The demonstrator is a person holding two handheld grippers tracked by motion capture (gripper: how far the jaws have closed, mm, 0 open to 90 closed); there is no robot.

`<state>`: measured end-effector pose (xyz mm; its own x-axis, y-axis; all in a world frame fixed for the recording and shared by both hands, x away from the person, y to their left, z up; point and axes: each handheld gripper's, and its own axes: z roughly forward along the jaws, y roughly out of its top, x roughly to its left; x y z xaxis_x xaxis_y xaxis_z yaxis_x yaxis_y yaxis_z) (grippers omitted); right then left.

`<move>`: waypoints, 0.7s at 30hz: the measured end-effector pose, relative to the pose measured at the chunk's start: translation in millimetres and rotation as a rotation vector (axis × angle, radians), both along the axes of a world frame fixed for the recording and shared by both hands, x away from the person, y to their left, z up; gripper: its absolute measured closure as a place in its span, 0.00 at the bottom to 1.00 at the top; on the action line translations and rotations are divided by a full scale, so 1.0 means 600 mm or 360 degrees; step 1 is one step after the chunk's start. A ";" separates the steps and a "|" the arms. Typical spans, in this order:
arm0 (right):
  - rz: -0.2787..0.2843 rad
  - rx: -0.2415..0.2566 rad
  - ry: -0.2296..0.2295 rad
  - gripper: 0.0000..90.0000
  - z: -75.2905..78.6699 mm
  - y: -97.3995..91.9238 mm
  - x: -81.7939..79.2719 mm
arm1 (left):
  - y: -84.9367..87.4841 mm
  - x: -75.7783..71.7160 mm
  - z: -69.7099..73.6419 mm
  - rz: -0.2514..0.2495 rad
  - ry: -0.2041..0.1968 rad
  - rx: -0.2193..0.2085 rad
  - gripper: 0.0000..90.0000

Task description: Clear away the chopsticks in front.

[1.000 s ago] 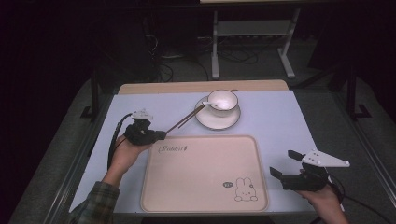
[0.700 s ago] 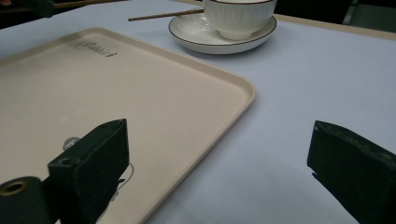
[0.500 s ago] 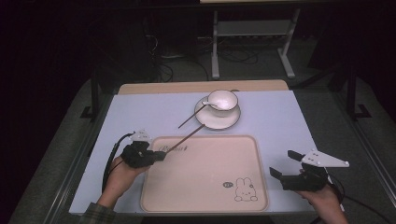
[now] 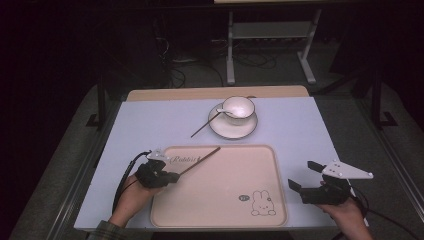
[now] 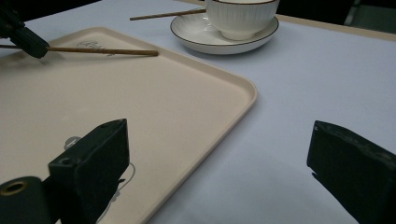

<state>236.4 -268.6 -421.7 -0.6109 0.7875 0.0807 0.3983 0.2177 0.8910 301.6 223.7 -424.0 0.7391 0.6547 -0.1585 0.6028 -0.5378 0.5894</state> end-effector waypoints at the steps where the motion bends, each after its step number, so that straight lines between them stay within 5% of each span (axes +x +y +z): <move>1: 0.0000 0.0000 0.0000 0.06 0.000 0.000 0.000 | -0.001 0.000 -0.002 0.0005 0.0006 0.0003 0.95; 7: 0.0002 0.0001 -0.0001 0.06 0.000 0.000 0.000 | -0.004 0.001 -0.011 -0.0008 0.0010 0.0072 0.94; 21: 0.0003 0.0002 -0.0002 0.06 0.001 0.002 0.000 | -0.002 0.004 -0.011 -0.0002 0.0026 0.0048 0.88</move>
